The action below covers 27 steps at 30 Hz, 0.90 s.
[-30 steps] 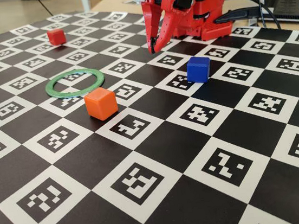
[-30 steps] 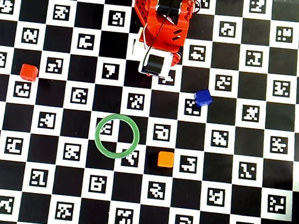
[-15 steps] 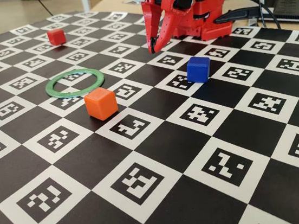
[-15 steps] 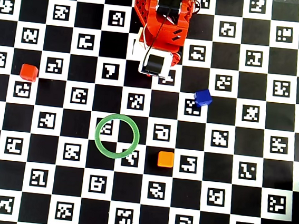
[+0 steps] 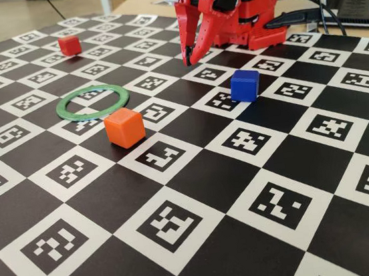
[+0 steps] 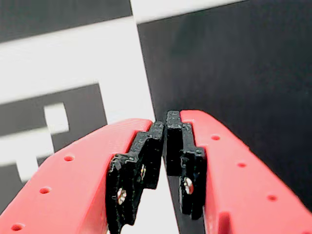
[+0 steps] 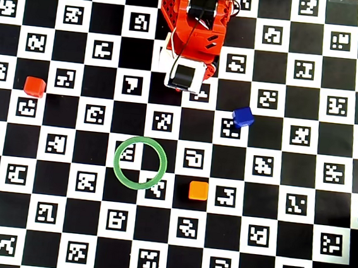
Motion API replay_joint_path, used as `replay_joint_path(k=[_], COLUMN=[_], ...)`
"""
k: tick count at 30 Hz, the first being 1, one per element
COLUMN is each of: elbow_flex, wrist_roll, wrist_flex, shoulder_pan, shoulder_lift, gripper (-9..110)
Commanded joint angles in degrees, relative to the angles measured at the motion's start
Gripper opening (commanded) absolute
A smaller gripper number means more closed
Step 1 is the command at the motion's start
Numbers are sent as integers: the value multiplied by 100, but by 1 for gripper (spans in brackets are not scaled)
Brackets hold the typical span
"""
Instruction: Grab the red cube then put it in the green circle then put the blue cube on top and finally the orange cube on top
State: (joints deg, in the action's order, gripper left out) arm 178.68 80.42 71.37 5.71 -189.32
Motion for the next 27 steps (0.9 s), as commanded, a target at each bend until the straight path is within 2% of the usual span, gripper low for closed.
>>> replay_joint_path(k=[1,7,13,16,21,27], elbow_flex=[-694,-3164,-5695,-6715,-8279,-9369], wrist_roll=[-589,-1679,-2522,-2751,-3094,-2654], wrist_flex=[-290,-97,984,1459,2057,2153], shoulder_pan=[-141,-105,466,967,2180,3551], shoulder_lift=[439,2522,4605,5528,6864,7928], gripper=[-6,-6,-6,-6,3,15])
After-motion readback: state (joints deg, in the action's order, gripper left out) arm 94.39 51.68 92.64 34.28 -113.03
